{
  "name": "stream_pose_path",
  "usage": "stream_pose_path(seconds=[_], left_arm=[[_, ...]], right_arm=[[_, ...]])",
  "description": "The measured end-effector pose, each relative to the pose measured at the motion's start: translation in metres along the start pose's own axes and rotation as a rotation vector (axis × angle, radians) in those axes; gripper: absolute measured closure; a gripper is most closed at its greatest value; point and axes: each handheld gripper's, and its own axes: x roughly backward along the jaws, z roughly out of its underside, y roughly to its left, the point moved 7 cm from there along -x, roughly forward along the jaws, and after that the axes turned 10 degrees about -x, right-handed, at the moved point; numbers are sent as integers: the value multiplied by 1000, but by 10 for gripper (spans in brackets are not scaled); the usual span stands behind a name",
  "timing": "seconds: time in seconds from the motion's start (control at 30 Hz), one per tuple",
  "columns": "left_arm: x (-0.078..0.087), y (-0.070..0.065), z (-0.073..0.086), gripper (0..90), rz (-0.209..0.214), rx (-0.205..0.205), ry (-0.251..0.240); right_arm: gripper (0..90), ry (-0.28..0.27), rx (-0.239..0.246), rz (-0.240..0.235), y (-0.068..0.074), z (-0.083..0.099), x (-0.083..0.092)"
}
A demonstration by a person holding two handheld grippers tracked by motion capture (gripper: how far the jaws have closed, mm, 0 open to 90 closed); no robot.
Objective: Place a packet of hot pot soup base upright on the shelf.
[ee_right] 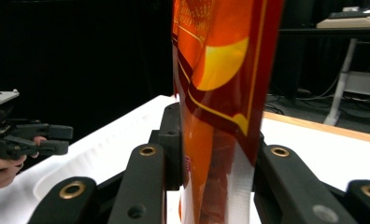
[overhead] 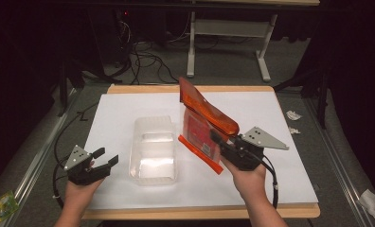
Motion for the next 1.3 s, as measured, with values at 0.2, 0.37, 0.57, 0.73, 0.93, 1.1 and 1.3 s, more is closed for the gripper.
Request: stream_pose_path(seconds=[0.2, 0.37, 0.57, 0.73, 0.93, 1.1, 1.3], left_arm=[[3, 4, 0, 338, -16, 18, -10], [5, 6, 1, 338, -19, 9, -4], [4, 7, 0, 338, -24, 13, -12], [4, 7, 0, 339, -24, 9, -10], [5, 7, 0, 338, -21, 8, -12], [5, 8, 0, 338, -21, 5, -9], [5, 8, 0, 338, -24, 3, -12]], right_arm=[[727, 5, 11, -29, 16, -4, -20], [727, 6, 14, -57, 30, -6, -35], [726, 19, 18, -92, 50, -2, -59], [727, 26, 12, -105, 60, 3, -73], [727, 33, 7, -120, 69, 8, -85], [727, 38, 3, -126, 73, 13, -93], [726, 44, -5, -126, 77, 17, -98]])
